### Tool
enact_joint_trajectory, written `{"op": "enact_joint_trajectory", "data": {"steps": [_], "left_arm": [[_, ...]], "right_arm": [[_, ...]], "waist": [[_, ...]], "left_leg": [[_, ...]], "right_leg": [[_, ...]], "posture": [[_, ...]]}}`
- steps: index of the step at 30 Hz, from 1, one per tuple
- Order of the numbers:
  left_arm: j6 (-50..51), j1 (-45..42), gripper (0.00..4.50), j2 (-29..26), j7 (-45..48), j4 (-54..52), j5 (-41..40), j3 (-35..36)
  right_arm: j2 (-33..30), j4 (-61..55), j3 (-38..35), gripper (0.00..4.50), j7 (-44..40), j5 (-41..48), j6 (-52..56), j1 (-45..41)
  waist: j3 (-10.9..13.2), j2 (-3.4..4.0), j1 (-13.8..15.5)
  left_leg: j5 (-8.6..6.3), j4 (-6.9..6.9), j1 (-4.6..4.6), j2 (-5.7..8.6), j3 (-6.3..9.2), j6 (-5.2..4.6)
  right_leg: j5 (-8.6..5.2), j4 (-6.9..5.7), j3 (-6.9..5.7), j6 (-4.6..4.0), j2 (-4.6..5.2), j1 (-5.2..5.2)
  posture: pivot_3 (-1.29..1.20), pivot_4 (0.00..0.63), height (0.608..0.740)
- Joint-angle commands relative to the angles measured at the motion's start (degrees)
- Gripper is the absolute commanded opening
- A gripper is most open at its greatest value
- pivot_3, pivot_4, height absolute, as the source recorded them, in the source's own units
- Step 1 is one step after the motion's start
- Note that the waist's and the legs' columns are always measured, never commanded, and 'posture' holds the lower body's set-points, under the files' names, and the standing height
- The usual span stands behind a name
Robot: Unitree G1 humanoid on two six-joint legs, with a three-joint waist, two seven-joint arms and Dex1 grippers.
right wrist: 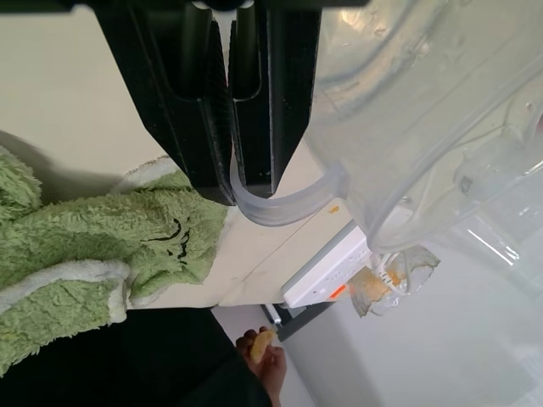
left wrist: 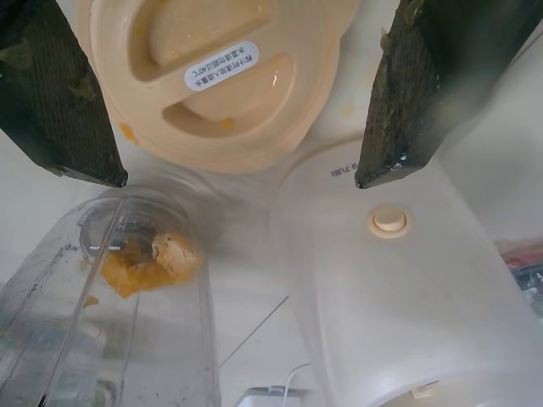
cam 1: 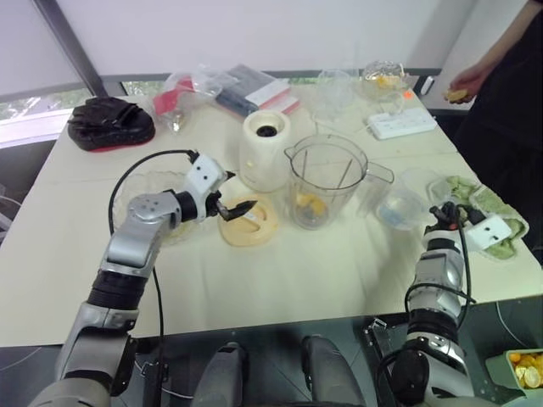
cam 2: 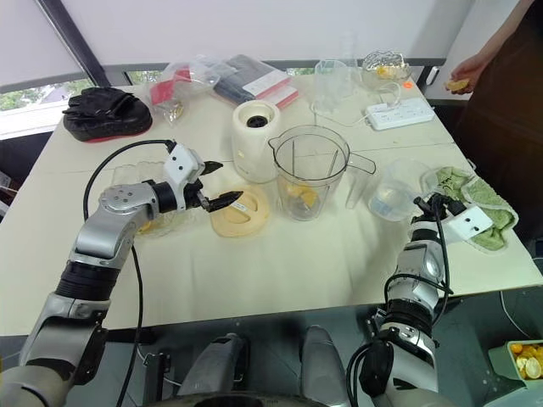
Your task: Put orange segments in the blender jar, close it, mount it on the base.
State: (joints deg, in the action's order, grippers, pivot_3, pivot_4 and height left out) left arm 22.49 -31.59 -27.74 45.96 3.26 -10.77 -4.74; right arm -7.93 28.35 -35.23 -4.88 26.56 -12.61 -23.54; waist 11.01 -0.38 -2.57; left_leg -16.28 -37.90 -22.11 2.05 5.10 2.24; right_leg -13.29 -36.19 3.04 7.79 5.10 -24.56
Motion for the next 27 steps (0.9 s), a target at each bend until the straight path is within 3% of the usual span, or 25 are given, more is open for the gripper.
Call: {"op": "enact_joint_trajectory", "data": {"steps": [1, 12, 14, 17, 27], "left_arm": [[0.12, -0.29, 4.50, 0.18, -0.51, -2.56, -1.11, 1.13], [-0.41, -0.62, 4.50, 1.80, -0.98, -1.67, -0.51, 0.46], [-0.59, -0.64, 4.50, 2.06, -1.06, -1.46, -0.45, 0.46], [-0.78, -0.67, 4.50, 2.32, -1.16, -1.25, -0.41, 0.38], [-2.46, -0.74, 4.50, 2.46, -0.66, 0.45, -0.37, 0.30]], "right_arm": [[-0.97, -0.48, 1.04, 0.02, 0.60, -1.13, -1.31, 0.97], [-2.97, -2.26, 3.97, 0.02, 2.08, -3.15, 0.08, 3.64], [-3.31, -2.31, 4.14, 0.63, 2.45, -3.31, 0.66, 3.82], [-3.98, -2.45, 4.57, 1.99, 3.60, -4.28, 1.41, 4.16], [-2.36, -14.56, 6.55, 1.99, 5.36, -3.92, 6.00, 11.82]], "waist": [[0.00, 0.00, 0.00], [-0.02, -0.02, 0.04], [-0.02, -0.02, 0.04], [-0.02, -0.02, 0.03], [-0.02, -0.02, 0.20]], "left_leg": [[0.00, 0.00, 0.01, 0.00, 0.00, 0.00], [0.01, 0.00, 0.15, 0.00, 0.00, 0.01], [0.01, -0.01, 0.16, 0.00, 0.00, 0.01], [0.00, 0.00, 0.16, 0.00, 0.00, 0.01], [0.00, 0.00, 0.16, 0.00, 0.00, 0.01]], "right_leg": [[0.00, 0.00, 0.00, 0.00, 0.00, 0.00], [0.00, 0.00, 0.00, 0.00, 0.00, 0.17], [0.00, 0.00, 0.00, 0.00, 0.00, 0.18], [0.00, 0.01, 0.00, 0.00, 0.00, 0.18], [0.00, 0.01, 0.01, 0.00, 0.01, 0.18]], "posture": [[0.00, 0.150, 0.740], [0.00, 0.150, 0.740], [0.00, 0.150, 0.740], [0.00, 0.150, 0.740], [0.00, 0.150, 0.740]]}}
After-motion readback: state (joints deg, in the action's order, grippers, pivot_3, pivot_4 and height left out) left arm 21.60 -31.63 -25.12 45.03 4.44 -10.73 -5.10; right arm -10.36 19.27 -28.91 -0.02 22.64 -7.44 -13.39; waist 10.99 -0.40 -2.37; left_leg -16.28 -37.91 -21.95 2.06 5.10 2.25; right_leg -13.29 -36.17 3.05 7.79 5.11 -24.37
